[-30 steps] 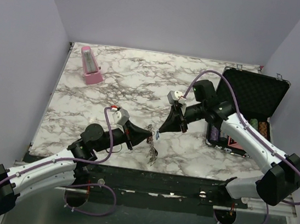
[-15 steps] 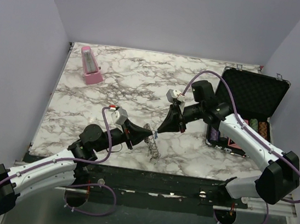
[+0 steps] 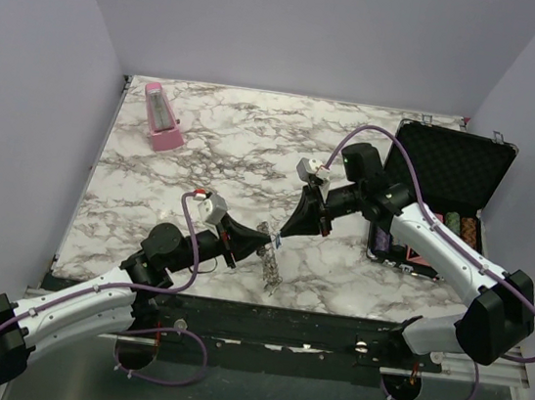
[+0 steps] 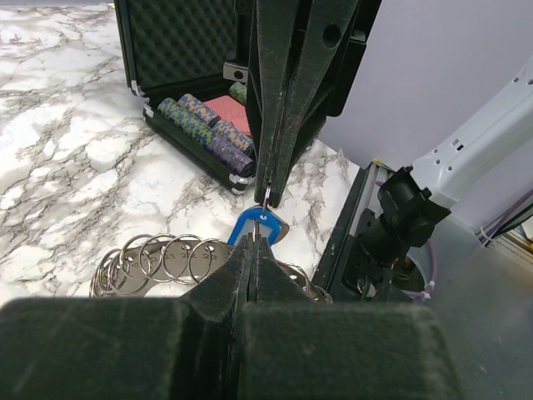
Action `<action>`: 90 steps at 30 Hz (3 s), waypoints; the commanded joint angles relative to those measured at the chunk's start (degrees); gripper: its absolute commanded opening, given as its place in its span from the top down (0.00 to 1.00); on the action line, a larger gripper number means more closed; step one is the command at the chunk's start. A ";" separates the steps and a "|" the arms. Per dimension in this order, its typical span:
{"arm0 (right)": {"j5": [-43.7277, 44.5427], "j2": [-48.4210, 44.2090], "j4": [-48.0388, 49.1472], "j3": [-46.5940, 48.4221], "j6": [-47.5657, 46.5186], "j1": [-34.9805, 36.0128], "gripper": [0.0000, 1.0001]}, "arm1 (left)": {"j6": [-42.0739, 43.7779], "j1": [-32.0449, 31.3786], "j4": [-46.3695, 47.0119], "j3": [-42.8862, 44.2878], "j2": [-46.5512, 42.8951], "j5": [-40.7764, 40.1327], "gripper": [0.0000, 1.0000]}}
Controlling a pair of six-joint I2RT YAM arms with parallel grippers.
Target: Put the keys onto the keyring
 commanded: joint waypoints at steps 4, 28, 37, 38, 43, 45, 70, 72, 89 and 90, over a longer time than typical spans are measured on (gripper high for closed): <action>-2.20 0.35 2.91 -1.27 2.10 0.13 1.00 | -0.54 0.08 4.88 0.07 0.08 1.71 1.00; -1.85 -0.09 1.15 -0.48 0.60 -0.31 1.00 | -0.80 0.26 4.71 -0.90 -0.53 1.97 1.00; -2.03 0.08 1.94 -0.84 1.22 -0.31 1.00 | -0.98 0.34 4.88 -0.90 -0.62 2.50 1.00; -2.03 0.08 2.03 -0.92 1.31 -0.40 1.00 | -0.89 0.34 4.88 -0.81 -0.54 2.59 1.00; -2.11 0.17 2.30 -1.18 1.66 -0.31 1.00 | -0.89 0.26 4.88 -0.90 -0.62 2.76 1.00; -2.03 0.17 2.47 -1.18 1.66 -0.40 1.00 | -0.89 0.34 4.88 -0.99 -0.62 2.85 1.00; -3.96 0.53 4.58 -2.68 2.98 -0.13 1.00 | -2.03 1.13 6.90 -1.69 -0.53 3.55 1.00; -3.52 0.52 4.15 -2.33 2.89 -0.13 1.00 | -2.12 1.22 6.73 -2.04 -0.88 3.56 1.00; -1.94 0.79 7.04 -3.47 5.52 -0.13 1.00 | -2.73 1.57 8.04 -2.13 -0.71 4.87 1.00; -1.94 0.79 7.22 -3.47 5.70 -0.13 1.00 | -2.82 1.57 8.31 -2.13 -0.62 4.87 1.00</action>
